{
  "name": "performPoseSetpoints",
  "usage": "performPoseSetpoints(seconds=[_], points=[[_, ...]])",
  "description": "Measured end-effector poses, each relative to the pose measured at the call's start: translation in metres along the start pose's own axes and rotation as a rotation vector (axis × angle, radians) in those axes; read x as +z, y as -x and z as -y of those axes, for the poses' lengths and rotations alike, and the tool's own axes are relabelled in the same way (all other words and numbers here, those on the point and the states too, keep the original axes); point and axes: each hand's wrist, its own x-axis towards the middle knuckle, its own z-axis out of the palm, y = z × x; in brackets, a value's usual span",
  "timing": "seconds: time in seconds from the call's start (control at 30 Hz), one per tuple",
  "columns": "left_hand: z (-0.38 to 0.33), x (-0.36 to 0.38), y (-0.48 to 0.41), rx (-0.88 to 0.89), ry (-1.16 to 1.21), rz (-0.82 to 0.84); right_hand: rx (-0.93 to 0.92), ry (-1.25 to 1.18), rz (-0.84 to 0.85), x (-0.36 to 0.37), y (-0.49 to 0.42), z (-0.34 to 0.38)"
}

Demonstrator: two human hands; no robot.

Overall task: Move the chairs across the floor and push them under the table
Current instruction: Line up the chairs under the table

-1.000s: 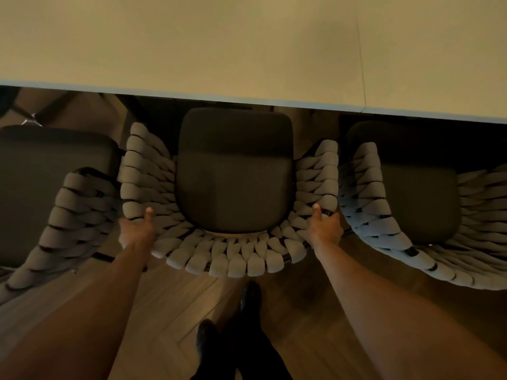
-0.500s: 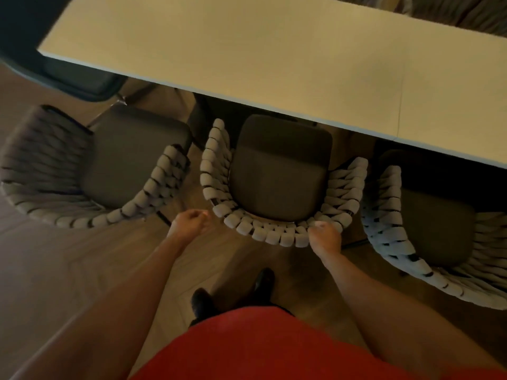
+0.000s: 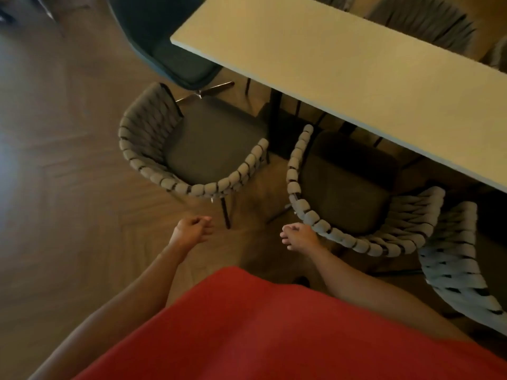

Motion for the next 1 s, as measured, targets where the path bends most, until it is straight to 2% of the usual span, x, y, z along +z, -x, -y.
performPoseSetpoints(seconds=[0.27, 0.4, 0.6, 0.8, 1.0], points=[[0.046, -0.161, -0.005, -0.025, 0.148, -0.214, -0.093, 0.035, 0.021, 0.138, 0.008, 0.074], [0.045, -0.201, -0.017, -0.008, 0.204, -0.239, -0.110, 0.060, 0.016, 0.174, 0.002, 0.112], [0.027, -0.236, -0.051, -0.006, 0.190, -0.219, -0.098, 0.038, -0.067, 0.192, -0.022, 0.155], [-0.012, -0.267, -0.104, 0.003, 0.105, -0.206, 0.068, -0.030, -0.200, 0.204, -0.079, 0.177], [-0.071, -0.299, -0.174, -0.016, -0.096, -0.163, 0.214, -0.194, -0.371, 0.211, -0.115, 0.215]])
